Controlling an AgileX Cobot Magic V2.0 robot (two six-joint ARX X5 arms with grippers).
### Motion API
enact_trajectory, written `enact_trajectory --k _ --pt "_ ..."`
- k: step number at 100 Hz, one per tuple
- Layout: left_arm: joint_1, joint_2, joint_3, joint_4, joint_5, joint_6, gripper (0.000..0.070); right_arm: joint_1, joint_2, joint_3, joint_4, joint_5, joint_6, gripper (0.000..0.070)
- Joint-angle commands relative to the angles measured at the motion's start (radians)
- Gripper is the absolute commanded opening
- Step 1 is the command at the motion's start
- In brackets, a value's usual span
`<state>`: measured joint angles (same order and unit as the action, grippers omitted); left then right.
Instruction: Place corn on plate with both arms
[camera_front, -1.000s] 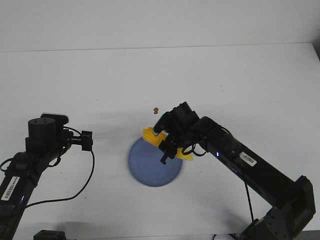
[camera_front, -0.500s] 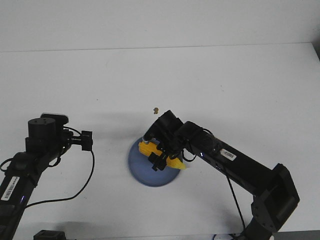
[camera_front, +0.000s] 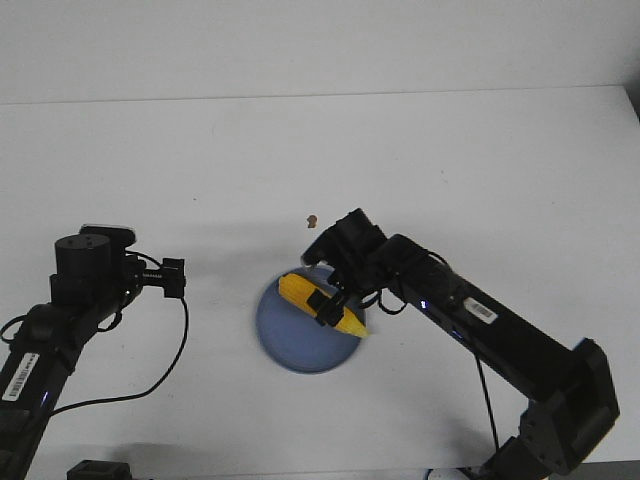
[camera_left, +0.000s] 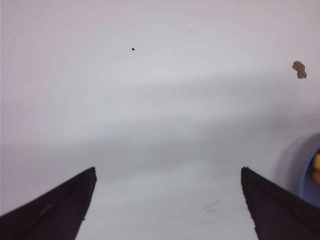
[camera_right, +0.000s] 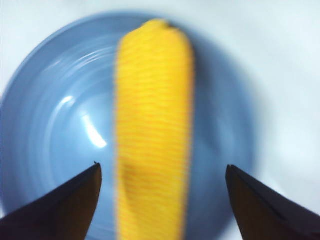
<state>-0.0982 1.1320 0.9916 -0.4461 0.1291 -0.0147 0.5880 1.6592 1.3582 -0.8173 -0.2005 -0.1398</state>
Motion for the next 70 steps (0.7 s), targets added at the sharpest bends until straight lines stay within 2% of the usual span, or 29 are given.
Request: enact_trajectory --k 1,26,51,70 --pt "0.001 0.009 0.012 0.023 0.002 -0.022 0.0585 -0.031 -0.040 0.013 0.008 0.019 0.013 0.0520" --pt "0.008 -0.055 0.011 0.029 0.000 -0.027 0.0585 -0.245 -0.280 -0.063 0.050 0.021 0.014 0.0520" --pt "0.029 -0.187 0.005 0.036 -0.010 -0.023 0.0585 -0.469 -0.636 -0.325 0.220 0.027 0.073 0.0520" --pt "0.035 -0.326 -0.086 0.075 -0.010 -0.026 0.0585 -0.579 -0.922 -0.517 0.303 0.076 0.103 0.0519"
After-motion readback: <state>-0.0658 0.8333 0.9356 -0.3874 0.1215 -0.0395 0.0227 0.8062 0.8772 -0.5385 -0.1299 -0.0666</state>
